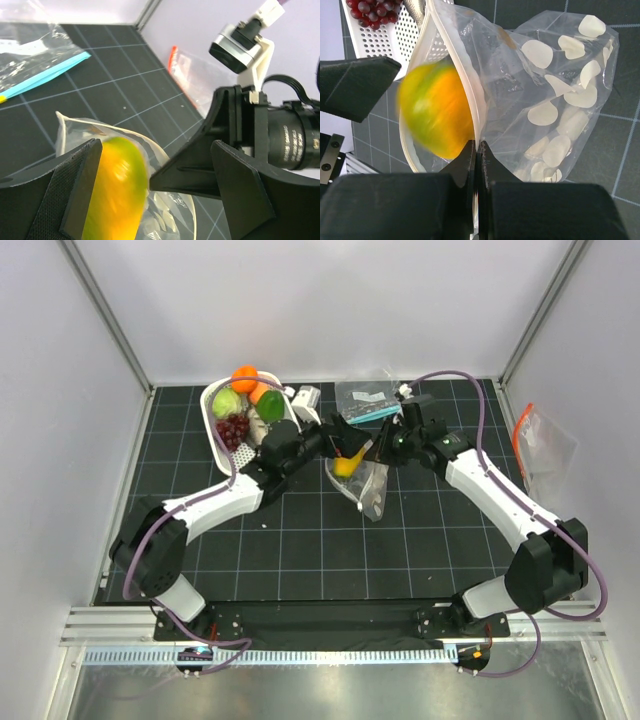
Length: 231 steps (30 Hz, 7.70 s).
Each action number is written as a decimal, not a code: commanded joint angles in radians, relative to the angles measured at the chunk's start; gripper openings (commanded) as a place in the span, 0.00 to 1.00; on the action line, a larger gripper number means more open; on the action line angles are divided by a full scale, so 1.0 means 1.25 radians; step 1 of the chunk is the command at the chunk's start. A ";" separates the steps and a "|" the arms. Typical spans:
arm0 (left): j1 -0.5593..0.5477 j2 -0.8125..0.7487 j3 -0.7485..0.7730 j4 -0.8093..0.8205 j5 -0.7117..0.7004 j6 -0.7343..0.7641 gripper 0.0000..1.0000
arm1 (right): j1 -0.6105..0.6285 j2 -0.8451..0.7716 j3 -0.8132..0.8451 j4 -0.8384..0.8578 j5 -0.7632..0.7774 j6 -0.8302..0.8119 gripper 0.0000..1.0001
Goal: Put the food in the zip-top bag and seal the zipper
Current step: Place the fake fruit in the zipper food storage bag, then adjust the fake fruit in the zipper food storage bag, then pick up the fake vegetable from the bin.
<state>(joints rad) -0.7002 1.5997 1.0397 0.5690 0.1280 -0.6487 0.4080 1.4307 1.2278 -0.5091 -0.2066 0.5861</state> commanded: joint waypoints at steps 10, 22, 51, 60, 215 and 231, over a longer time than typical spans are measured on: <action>-0.002 -0.100 0.152 -0.352 -0.144 0.123 0.99 | -0.010 -0.039 -0.029 0.067 -0.036 0.026 0.01; -0.003 -0.096 0.178 -0.658 -0.160 0.094 0.89 | -0.012 -0.043 -0.001 0.035 0.020 -0.009 0.01; -0.074 -0.008 0.443 -0.832 -0.229 0.172 0.00 | 0.023 0.021 0.105 -0.182 0.376 -0.184 0.01; -0.083 0.068 0.429 -0.795 -0.143 0.146 0.00 | 0.027 0.003 0.235 -0.245 0.427 -0.201 0.01; 0.412 0.637 0.882 -0.805 -0.040 0.391 1.00 | 0.029 -0.095 0.146 -0.214 0.283 -0.216 0.01; 0.415 0.667 0.859 -0.739 0.003 0.355 0.65 | 0.029 -0.111 0.135 -0.215 0.274 -0.211 0.01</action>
<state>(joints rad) -0.1837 2.4493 2.1391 -0.4057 0.0921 -0.1955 0.4431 1.3392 1.3689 -0.7940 0.1452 0.3202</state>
